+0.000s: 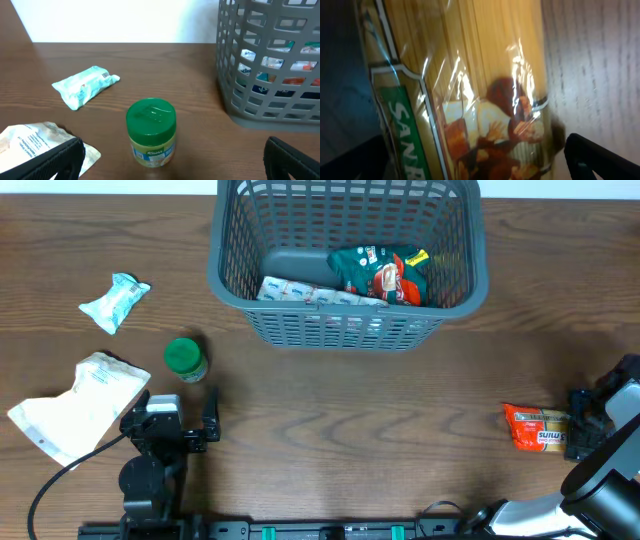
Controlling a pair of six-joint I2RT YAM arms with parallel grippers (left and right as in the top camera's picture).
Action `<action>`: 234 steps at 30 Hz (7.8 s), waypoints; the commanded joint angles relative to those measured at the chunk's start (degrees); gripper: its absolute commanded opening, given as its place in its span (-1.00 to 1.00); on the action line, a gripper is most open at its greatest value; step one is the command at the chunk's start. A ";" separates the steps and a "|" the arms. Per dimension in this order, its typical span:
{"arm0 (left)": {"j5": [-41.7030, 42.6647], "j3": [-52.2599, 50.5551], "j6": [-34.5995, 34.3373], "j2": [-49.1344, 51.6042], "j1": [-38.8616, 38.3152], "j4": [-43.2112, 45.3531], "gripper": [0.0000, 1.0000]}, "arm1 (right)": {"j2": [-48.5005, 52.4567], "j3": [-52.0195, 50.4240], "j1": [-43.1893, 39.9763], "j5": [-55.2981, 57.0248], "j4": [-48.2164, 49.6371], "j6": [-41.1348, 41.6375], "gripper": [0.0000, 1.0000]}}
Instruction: Pack container
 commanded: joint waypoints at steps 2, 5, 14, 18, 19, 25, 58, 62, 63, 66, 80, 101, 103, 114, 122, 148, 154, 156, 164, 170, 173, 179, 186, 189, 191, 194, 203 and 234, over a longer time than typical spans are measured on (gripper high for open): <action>-0.66 -1.36 -0.50 -0.35 -0.07 -0.39 0.97 | 1.84 -1.95 -0.31 -5.70 -1.16 2.73 0.97; -0.66 -1.36 -0.52 -0.35 -0.07 -0.39 0.97 | 1.84 -1.95 -0.42 -6.38 -1.09 2.71 0.97; -0.66 -1.36 -0.52 -0.35 -0.07 -0.39 0.97 | 1.84 -1.95 -0.68 -6.19 -0.92 0.87 0.86; -0.66 -1.36 -0.52 -0.35 -0.07 -0.39 0.97 | 1.84 -1.95 -0.68 -2.82 -0.92 -1.95 0.91; -0.66 -1.36 -0.52 -0.35 -0.07 -0.39 0.97 | 1.84 -1.95 -0.68 -1.60 -0.94 -3.28 0.91; -0.66 -1.36 -0.52 -0.35 -0.07 -0.39 0.97 | 1.84 -1.95 -0.66 0.79 -1.88 -5.53 0.97; -0.66 -1.36 -0.52 -0.35 -0.07 -0.39 0.97 | 1.84 -1.97 -0.68 -2.23 -2.75 -6.82 -0.98; -0.66 -1.36 -0.52 -0.35 -0.07 -0.42 0.97 | 1.84 -1.97 -0.66 -3.91 -2.69 -14.67 -0.98; -0.66 -1.36 -0.52 -0.35 -0.07 -0.39 0.97 | 1.81 -1.97 -0.57 -4.44 -2.69 -16.28 -0.98; -0.66 -1.36 -0.52 -0.35 -0.07 -0.39 0.97 | 1.79 -1.62 -0.33 -5.79 -2.38 -18.53 -0.98; -0.66 -1.36 -0.52 -0.35 -0.07 -0.39 0.97 | -9.20 9.05 6.51 -9.16 -4.42 -30.71 -0.97; -0.66 -1.36 -0.52 -0.35 -0.07 -0.39 0.97 | -17.31 44.09 20.96 -26.91 -18.62 -60.06 -0.97; -0.66 -1.36 -0.52 -0.35 -0.07 -0.42 0.97 | -17.31 47.67 23.23 -27.15 -19.76 -61.59 -0.97; -0.66 -1.36 -0.52 -0.35 -0.07 -0.42 0.97 | -16.31 62.88 37.73 -25.66 -19.87 -68.02 -0.97; -0.66 -1.36 -0.52 -0.35 -0.07 -0.39 0.97 | -12.68 66.40 49.64 -26.12 -22.45 -82.03 -0.98; -0.66 -1.36 -0.52 -0.35 -0.07 -0.39 0.97 | -2.73 66.47 54.69 -44.92 -28.65 -102.18 -0.98; -0.66 -1.36 -0.52 -0.35 -0.07 -0.39 0.97 | -2.54 68.91 56.43 -38.73 -27.56 -101.83 -0.98; -0.66 -1.36 -0.52 -0.35 -0.07 -0.39 0.97 | -2.08 70.73 57.20 -33.99 -27.15 -100.19 -0.98; -0.66 -1.36 -0.52 -0.35 -0.07 -0.39 0.97 | 5.31 81.31 57.35 -29.22 -26.91 -88.35 -0.99; -0.66 -1.36 -0.52 -0.35 -0.07 -0.42 0.97 | 13.00 86.88 57.42 -31.15 -31.63 -90.18 -0.98; -0.66 -1.36 -0.52 -0.35 -0.07 -0.39 0.97 | 15.50 86.90 57.42 -34.40 -34.69 -94.14 -0.98; -0.66 -1.36 -0.52 -0.35 -0.07 -0.39 0.97 | 18.43 86.86 57.64 -38.49 -41.48 -102.44 -0.98; -0.66 -1.36 -0.50 -0.35 -0.07 -0.39 0.97 | 18.51 86.75 57.94 -38.49 -48.28 -109.44 -0.98; -0.66 -1.36 -0.52 -0.35 -0.07 -0.39 0.97 | 18.51 85.90 57.96 -38.97 -49.37 -110.53 -0.98; -0.66 -1.36 -0.52 -0.35 -0.07 -0.39 0.97 | 18.51 84.87 58.01 -39.45 -49.07 -110.60 -0.98; -0.66 -1.36 -0.52 -0.35 -0.07 -0.39 0.97 | 18.53 82.99 58.01 -39.54 -48.48 -110.64 -0.98; -0.66 -1.36 -0.52 -0.35 -0.07 -0.39 0.97 | 18.53 78.86 58.01 -39.56 -46.77 -110.55 -0.98; -0.66 -1.36 -0.52 -0.35 -0.07 -0.39 0.97 | 6.75 89.20 50.58 4.22 -36.20 -49.05 0.68</action>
